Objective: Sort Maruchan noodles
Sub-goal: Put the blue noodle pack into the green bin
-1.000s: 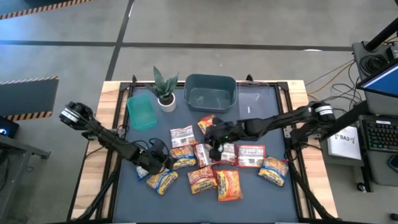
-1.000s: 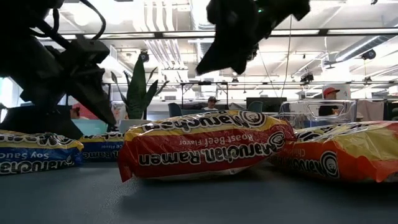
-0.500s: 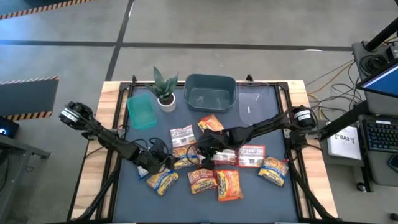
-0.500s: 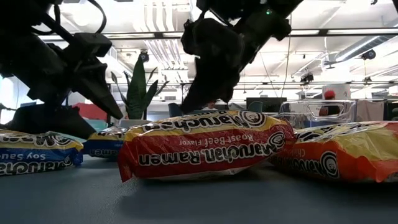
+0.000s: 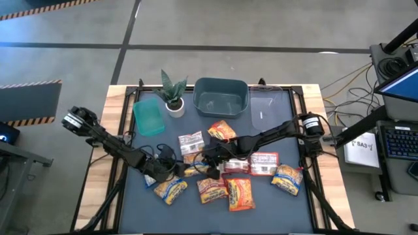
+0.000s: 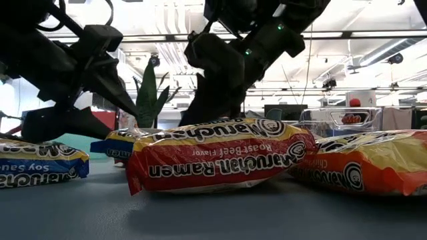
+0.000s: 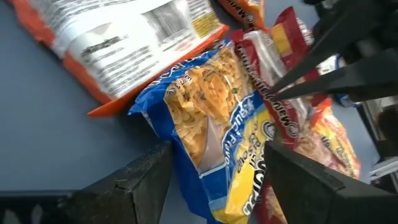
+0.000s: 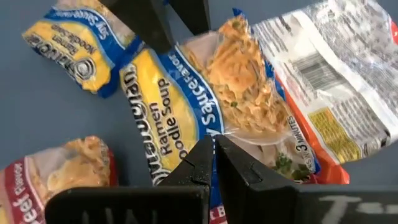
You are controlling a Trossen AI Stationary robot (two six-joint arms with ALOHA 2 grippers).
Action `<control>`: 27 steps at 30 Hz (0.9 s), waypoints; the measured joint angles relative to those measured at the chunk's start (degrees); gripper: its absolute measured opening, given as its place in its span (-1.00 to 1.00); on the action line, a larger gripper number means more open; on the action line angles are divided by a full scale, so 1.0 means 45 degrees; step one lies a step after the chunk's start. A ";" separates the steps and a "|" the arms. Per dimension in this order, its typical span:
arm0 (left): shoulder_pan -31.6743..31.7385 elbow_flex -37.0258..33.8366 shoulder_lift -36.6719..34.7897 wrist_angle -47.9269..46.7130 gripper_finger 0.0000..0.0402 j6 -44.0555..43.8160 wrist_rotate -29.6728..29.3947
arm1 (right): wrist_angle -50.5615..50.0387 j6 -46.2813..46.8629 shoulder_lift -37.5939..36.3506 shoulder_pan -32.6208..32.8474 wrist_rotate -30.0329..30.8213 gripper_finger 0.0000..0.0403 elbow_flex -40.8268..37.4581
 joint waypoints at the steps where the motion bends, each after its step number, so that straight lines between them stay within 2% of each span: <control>1: 0.0023 0.0002 -0.0022 0.0048 0.17 0.0021 -0.0030 | 0.0039 -0.0004 0.0044 -0.0026 0.0018 -0.96 0.0000; 15: 0.0053 0.0004 -0.0279 0.0288 0.17 0.0353 -0.0193 | 0.0513 -0.0034 0.0950 -0.0183 0.0300 -0.95 0.0038; 22: -0.0042 -0.0066 -0.1416 -0.1660 0.17 0.0037 0.0774 | 0.0412 -0.0005 0.0952 -0.0183 0.0377 -0.95 0.0034; 27: -0.0043 -0.0317 -0.0870 -0.1743 0.17 -0.0450 0.1795 | 0.0418 -0.0053 0.0965 -0.0179 0.0457 -0.95 0.0024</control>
